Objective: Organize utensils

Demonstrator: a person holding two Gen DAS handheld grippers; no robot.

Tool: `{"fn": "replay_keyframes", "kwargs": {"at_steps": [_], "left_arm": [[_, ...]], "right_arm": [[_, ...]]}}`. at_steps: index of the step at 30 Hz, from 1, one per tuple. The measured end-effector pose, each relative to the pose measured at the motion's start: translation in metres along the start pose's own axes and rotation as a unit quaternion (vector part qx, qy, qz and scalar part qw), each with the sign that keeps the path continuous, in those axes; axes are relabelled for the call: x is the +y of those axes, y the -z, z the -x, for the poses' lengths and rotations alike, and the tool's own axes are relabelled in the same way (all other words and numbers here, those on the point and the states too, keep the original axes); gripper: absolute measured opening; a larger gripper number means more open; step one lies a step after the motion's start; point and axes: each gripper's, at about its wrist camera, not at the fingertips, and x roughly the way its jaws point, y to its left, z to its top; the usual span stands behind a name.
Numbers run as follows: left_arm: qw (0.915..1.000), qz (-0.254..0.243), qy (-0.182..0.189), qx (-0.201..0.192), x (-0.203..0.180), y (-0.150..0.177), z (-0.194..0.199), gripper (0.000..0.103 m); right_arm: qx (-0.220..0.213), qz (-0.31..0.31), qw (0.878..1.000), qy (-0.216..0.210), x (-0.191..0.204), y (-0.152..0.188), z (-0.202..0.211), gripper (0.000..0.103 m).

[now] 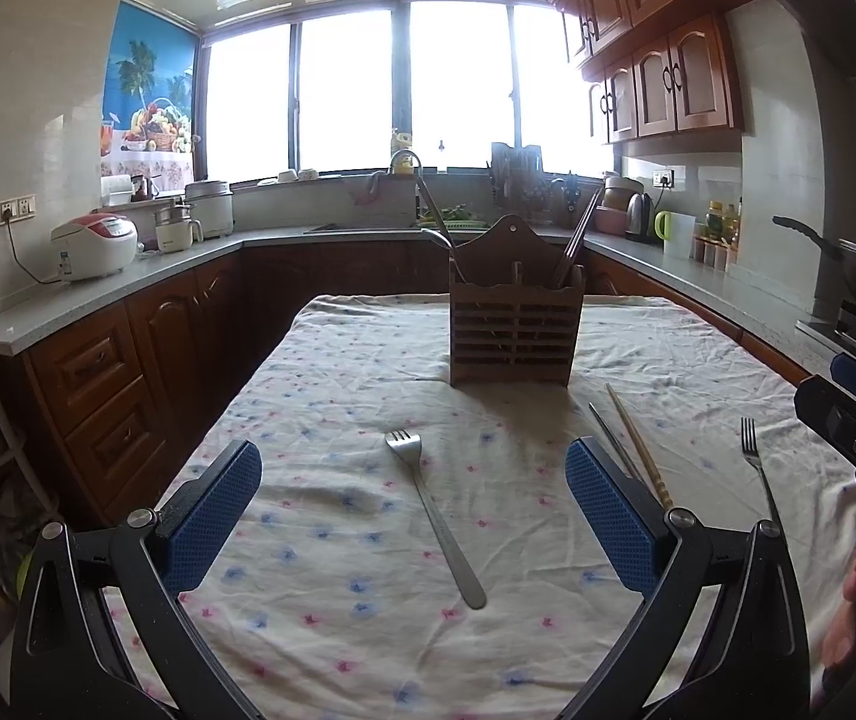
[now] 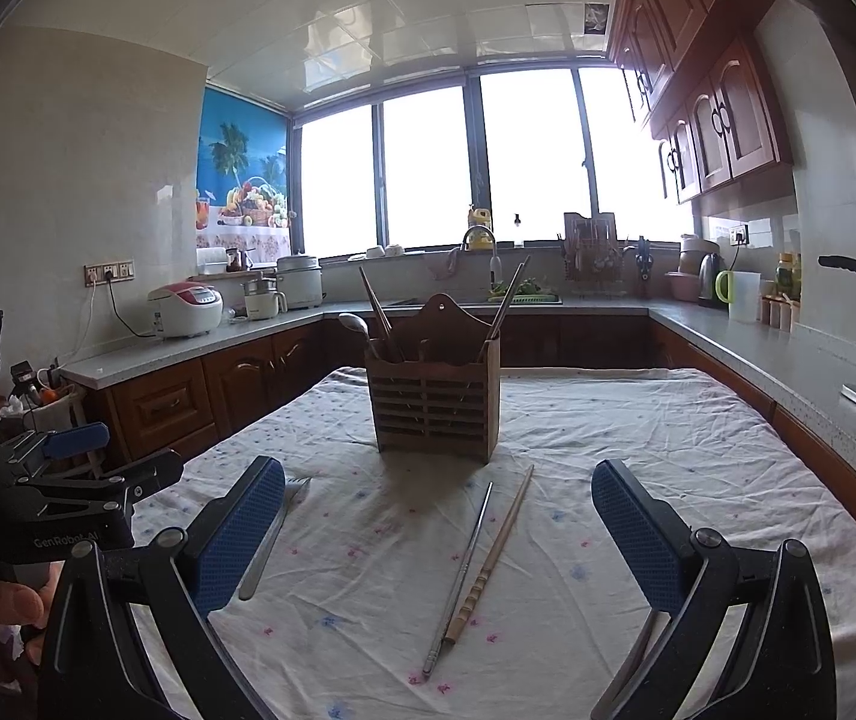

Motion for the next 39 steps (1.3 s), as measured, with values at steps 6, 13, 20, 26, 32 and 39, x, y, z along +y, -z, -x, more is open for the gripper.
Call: {"fn": "replay_keyframes", "kwargs": {"at_steps": [6, 13, 20, 26, 32, 39], "left_arm": [[1.0, -0.003, 0.003, 0.0, -0.003, -0.001, 0.0, 0.103], [1.0, -0.003, 0.003, 0.0, -0.003, -0.001, 0.0, 0.103], [1.0, -0.004, 0.004, 0.001, -0.003, -0.001, 0.001, 0.103], [0.9999, -0.006, 0.007, 0.003, -0.006, -0.003, -0.001, 0.103], [0.9999, -0.002, 0.011, 0.008, -0.008, -0.003, -0.002, 0.103], [0.9999, -0.003, 0.014, 0.007, -0.009, -0.004, -0.002, 0.103]], "right_arm": [[-0.002, -0.002, 1.0, 0.0, 0.0, -0.002, 0.001, 0.103], [-0.003, -0.004, 1.0, 0.0, -0.001, -0.003, 0.003, 0.103], [-0.002, -0.007, 1.0, 0.0, -0.003, -0.003, 0.004, 0.103], [0.0, -0.011, 1.0, 0.002, -0.008, -0.003, 0.003, 0.103], [0.002, -0.015, 1.0, 0.003, -0.013, -0.003, 0.002, 0.103], [0.003, -0.017, 1.0, 0.002, -0.014, -0.002, 0.001, 0.103]]}}
